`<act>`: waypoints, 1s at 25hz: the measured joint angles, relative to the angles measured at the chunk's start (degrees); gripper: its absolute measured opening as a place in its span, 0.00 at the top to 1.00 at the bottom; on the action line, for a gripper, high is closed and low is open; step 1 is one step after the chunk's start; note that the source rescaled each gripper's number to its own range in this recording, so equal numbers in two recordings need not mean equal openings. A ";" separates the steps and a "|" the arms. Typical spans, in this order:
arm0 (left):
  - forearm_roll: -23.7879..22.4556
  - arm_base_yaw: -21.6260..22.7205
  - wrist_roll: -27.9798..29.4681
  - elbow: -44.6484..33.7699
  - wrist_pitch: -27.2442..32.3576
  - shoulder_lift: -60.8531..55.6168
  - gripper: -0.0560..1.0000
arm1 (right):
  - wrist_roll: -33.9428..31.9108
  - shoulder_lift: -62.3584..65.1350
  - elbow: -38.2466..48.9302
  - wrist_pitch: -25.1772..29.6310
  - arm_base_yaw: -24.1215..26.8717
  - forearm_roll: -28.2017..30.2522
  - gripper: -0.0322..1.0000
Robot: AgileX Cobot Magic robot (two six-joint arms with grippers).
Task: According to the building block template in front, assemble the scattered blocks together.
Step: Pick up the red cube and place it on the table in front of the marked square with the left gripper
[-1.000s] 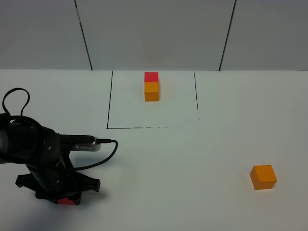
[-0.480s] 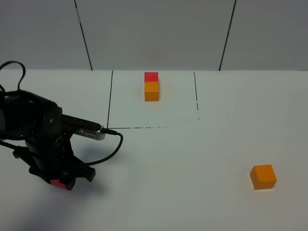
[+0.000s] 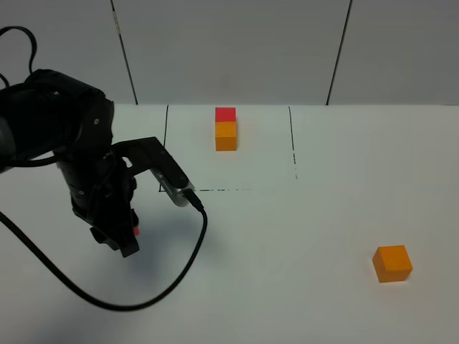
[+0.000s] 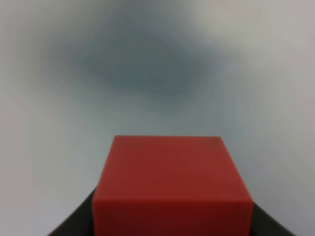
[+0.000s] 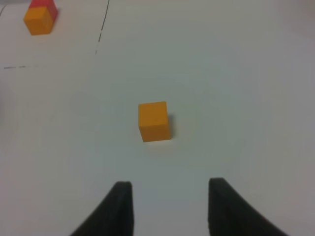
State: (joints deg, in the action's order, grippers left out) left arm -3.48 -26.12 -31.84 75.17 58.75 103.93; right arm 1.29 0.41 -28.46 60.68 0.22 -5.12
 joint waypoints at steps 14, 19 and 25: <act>0.01 -5.83 -14.82 16.49 0.87 17.72 0.95 | 0.00 0.00 0.00 0.00 0.00 0.00 0.97; 2.25 -7.60 -18.94 23.27 0.87 22.89 0.95 | 0.00 0.00 0.00 0.00 0.00 0.00 0.97; 4.81 -9.86 -20.05 30.88 0.87 28.91 0.95 | 0.00 0.00 0.00 0.00 0.00 0.00 0.97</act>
State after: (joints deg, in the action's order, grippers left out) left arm 1.33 -35.98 -51.89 106.05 59.61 132.84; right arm 1.29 0.41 -28.46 60.68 0.22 -5.12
